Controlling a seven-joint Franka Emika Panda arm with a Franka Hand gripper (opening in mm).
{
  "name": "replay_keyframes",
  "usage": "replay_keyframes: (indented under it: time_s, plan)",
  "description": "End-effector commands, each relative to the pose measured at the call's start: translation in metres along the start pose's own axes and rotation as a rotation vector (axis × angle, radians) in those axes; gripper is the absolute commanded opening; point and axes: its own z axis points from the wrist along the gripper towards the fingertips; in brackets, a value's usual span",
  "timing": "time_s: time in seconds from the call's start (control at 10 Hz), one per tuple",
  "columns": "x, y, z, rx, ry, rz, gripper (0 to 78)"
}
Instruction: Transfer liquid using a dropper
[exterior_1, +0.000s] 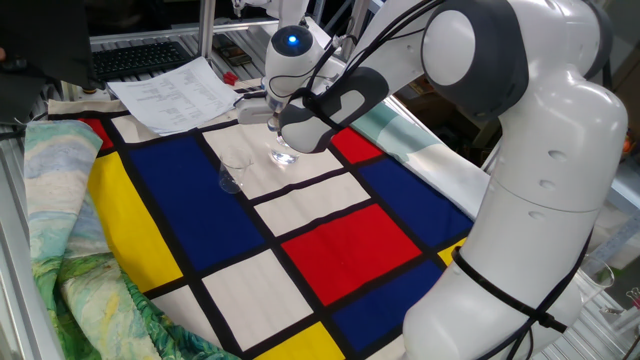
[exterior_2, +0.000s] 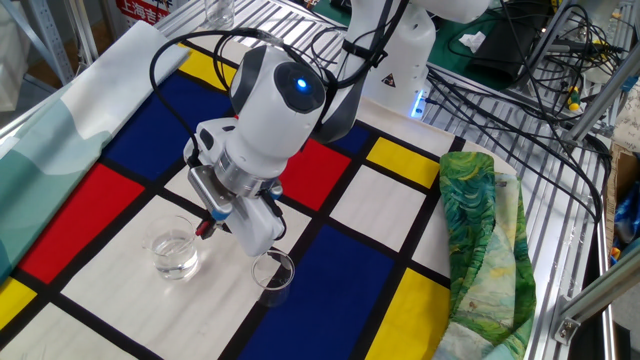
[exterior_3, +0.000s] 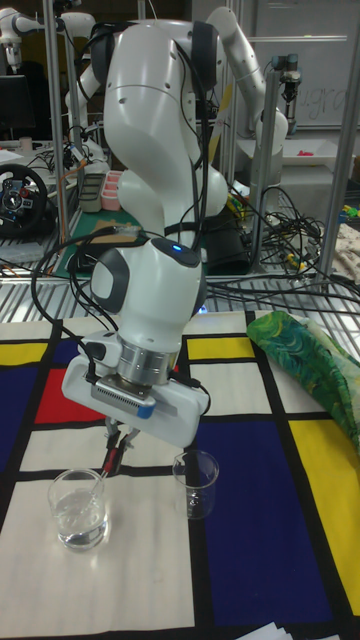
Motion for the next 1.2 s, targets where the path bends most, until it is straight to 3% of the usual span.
replay_keyframes:
  time_s: [0.1,0.2,0.7,0.8,1.2]
  plan:
    - [-0.0015,-0.0003,-0.0010,0.000,-0.004,0.001,1.2]
    - [-0.0013,-0.0005,-0.0012,0.026,-0.001,0.007,1.2]
    - [-0.0012,-0.0005,-0.0012,0.028,0.006,0.007,1.2]
    - [-0.0012,-0.0005,-0.0012,0.028,0.006,0.007,77.4]
    - [-0.0012,-0.0005,-0.0012,0.028,0.006,0.007,77.4]
